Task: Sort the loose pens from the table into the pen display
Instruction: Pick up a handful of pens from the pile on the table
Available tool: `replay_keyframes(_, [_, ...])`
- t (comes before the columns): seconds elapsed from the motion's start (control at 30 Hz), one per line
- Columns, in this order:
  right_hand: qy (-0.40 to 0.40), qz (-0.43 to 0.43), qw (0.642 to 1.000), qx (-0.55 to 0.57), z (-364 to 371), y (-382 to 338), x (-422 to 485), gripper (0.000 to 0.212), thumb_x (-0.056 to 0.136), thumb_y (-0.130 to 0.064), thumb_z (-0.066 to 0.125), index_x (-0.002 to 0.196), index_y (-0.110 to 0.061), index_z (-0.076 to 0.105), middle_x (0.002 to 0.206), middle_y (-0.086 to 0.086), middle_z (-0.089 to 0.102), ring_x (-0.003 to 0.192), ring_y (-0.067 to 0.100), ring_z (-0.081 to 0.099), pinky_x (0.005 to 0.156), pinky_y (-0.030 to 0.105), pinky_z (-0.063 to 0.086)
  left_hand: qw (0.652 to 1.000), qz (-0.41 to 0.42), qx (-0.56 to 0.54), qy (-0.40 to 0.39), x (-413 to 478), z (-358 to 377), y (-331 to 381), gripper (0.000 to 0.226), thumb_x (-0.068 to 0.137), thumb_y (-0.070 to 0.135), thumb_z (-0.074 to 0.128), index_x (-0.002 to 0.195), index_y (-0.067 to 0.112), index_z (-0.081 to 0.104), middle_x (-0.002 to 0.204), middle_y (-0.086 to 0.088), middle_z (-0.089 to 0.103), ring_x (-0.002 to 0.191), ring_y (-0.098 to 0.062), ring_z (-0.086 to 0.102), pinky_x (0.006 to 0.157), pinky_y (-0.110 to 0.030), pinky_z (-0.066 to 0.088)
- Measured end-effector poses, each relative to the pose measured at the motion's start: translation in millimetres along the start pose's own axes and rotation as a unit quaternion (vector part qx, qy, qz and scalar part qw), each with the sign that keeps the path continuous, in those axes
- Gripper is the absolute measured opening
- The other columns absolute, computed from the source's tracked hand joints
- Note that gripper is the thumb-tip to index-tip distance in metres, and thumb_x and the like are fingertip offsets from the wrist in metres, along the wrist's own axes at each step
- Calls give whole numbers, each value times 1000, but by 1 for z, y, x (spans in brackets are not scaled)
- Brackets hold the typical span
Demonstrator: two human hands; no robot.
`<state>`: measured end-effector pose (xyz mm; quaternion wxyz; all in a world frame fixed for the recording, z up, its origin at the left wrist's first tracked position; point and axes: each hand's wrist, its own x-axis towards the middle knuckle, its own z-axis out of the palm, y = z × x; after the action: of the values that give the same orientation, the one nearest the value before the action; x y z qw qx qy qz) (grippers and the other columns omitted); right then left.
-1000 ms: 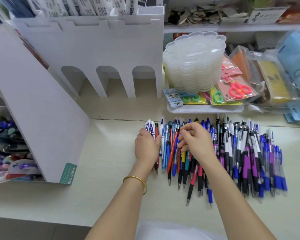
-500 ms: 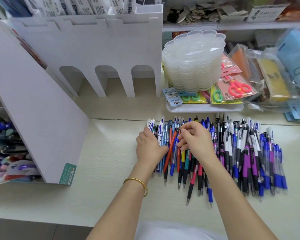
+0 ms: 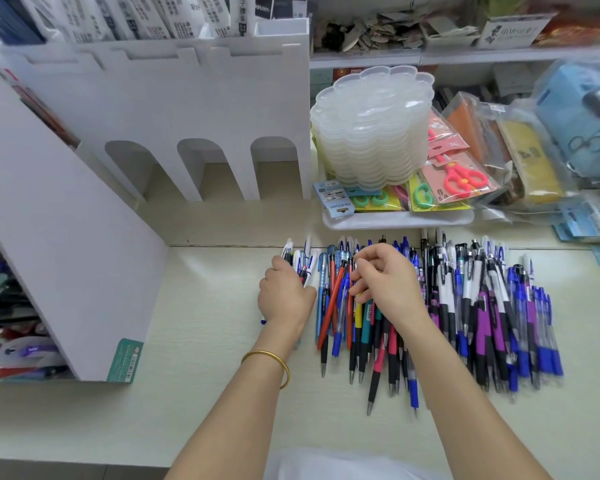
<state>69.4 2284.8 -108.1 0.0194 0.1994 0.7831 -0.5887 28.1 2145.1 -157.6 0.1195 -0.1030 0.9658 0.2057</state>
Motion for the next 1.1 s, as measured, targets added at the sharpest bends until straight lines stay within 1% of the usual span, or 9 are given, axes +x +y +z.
replay_keyframes(0.1, [1, 0, 1000, -8, 1, 0, 1, 13, 97, -5, 46, 99, -11, 57, 84, 12, 65, 57, 16, 64, 50, 27, 54, 999, 13, -25, -18, 1, 1, -2, 46, 82, 25, 66, 117, 7, 42, 113, -12, 57, 102, -29, 54, 68, -34, 44])
replay_keyframes(0.2, [2, -1, 1000, -9, 2, 1, 1, 12, 97, -6, 46, 101, -9, 57, 82, 11, 65, 56, 15, 64, 50, 27, 54, 999, 35, -22, -25, -3, 5, -3, 57, 86, 39, 66, 127, 9, 41, 123, -10, 53, 112, -27, 49, 82, -35, 47])
replay_keyframes(0.27, [0, -1, 1000, -9, 3, 1, 1, 12, 97, -6, 46, 101, -10, 57, 82, 11, 65, 57, 15, 64, 49, 26, 53, 999, 45, -9, -19, -5, 7, -4, 62, 87, 42, 65, 132, 9, 37, 127, -10, 50, 116, -26, 47, 88, -34, 46])
replay_keyframes(0.37, [-2, 2, 1000, -10, 4, 2, 1, 12, 97, -6, 46, 101, -10, 57, 82, 11, 65, 57, 15, 64, 49, 26, 54, 999, 44, 3, -25, -6, 7, -3, 65, 87, 42, 65, 133, 8, 35, 129, -11, 48, 118, -27, 45, 90, -34, 44])
replay_keyframes(0.43, [-3, 1, 1000, -12, 5, 2, 1, 12, 97, -7, 46, 101, -11, 57, 82, 10, 65, 56, 14, 64, 50, 26, 54, 999, 40, 5, -33, -6, 6, -1, 67, 85, 42, 67, 133, 8, 34, 129, -11, 47, 119, -27, 44, 91, -35, 44])
replay_keyframes(0.63, [-3, 3, 1000, -9, 5, 3, 1, 12, 97, -6, 46, 101, -10, 57, 82, 11, 65, 56, 16, 64, 49, 27, 54, 998, 38, 36, -46, -6, 1, 9, 68, 80, 38, 70, 129, 8, 33, 128, -12, 44, 116, -28, 43, 82, -34, 45])
replay_keyframes(0.8, [-2, 4, 1000, -10, 5, 3, 1, 12, 97, -6, 46, 100, -10, 57, 81, 10, 65, 54, 13, 63, 49, 27, 53, 996, 33, 47, -70, -4, -1, 10, 74, 80, 39, 73, 131, 8, 30, 131, -13, 40, 121, -28, 39, 87, -34, 45])
replay_keyframes(0.97, [0, 3, 1000, -4, 5, 2, 0, 12, 96, -6, 46, 100, -9, 57, 80, 10, 65, 54, 14, 63, 49, 28, 54, 996, 24, 61, -65, -4, -1, 14, 72, 78, 34, 73, 130, 8, 31, 130, -13, 41, 118, -28, 41, 84, -34, 46])
replay_keyframes(1.1, [0, 4, 1000, -7, 4, 3, 0, 12, 96, -6, 46, 99, -11, 57, 81, 10, 66, 54, 13, 63, 50, 28, 54, 995, 18, 56, -85, -2, -1, 15, 76, 76, 30, 77, 132, 10, 28, 131, -13, 39, 120, -28, 40, 87, -34, 45])
